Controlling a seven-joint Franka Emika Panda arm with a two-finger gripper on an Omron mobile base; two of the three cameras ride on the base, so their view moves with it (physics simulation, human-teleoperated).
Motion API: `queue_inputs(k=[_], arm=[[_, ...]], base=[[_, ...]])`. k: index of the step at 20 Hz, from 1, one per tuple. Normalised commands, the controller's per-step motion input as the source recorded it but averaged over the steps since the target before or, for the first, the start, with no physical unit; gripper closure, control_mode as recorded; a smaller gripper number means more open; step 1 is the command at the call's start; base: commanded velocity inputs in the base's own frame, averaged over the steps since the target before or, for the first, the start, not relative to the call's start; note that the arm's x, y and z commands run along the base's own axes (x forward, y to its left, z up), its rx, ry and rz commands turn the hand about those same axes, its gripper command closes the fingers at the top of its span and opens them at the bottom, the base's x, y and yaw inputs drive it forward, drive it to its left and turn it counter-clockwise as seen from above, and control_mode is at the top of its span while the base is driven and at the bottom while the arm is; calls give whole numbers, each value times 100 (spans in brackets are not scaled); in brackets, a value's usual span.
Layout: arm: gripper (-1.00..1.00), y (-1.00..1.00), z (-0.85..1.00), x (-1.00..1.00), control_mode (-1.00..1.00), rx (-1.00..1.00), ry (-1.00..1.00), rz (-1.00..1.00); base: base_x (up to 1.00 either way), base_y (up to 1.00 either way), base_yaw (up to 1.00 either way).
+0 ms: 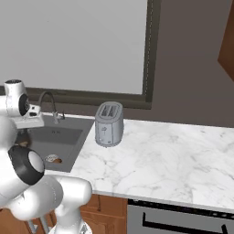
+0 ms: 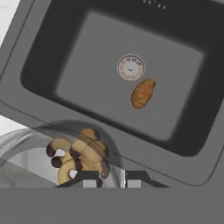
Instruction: Pick the jar and glass cup and place them in the sink. Then turn on the water.
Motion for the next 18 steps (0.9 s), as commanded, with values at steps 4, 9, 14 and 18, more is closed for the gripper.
queue_inputs(k=[4, 9, 14, 18], arm=[[100, 38, -20, 35, -100, 0, 0, 0], [100, 34, -22, 31, -100, 0, 1, 0], [100, 28, -26, 17, -100, 0, 8, 0], [100, 26, -33, 21, -100, 0, 4, 0]], base=[[0, 0, 0], [0, 0, 0], [0, 0, 0], [0, 0, 0]])
